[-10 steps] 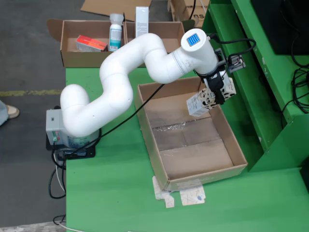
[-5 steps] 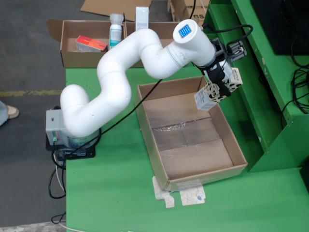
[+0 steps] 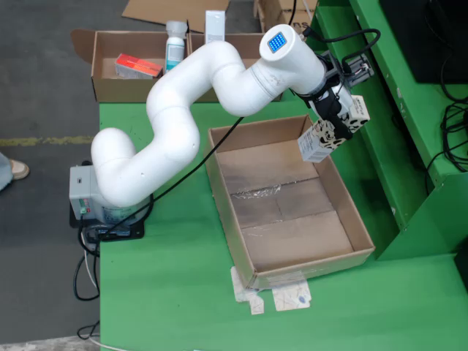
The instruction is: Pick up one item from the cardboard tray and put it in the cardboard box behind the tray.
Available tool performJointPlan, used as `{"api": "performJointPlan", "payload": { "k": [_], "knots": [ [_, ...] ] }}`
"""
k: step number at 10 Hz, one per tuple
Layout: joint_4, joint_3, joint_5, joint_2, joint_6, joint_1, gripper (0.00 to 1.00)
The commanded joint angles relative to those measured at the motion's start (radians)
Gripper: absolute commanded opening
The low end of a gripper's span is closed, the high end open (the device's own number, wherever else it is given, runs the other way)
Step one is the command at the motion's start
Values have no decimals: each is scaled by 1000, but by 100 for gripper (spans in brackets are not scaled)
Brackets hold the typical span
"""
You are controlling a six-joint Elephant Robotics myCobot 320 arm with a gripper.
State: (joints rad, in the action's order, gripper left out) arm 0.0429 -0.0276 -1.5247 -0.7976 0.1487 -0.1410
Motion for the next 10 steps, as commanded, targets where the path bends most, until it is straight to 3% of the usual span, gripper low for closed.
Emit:
{"api": "performJointPlan", "payload": {
  "k": [1, 4, 8, 10],
  "knots": [
    [8, 28, 23, 16, -8, -53, 0],
    [-175, 28, -26, 84, -18, -127, 0],
    [-244, 28, -20, 111, -26, -205, 0],
    [-388, 28, -20, 175, -23, -275, 0]
  ]
}}
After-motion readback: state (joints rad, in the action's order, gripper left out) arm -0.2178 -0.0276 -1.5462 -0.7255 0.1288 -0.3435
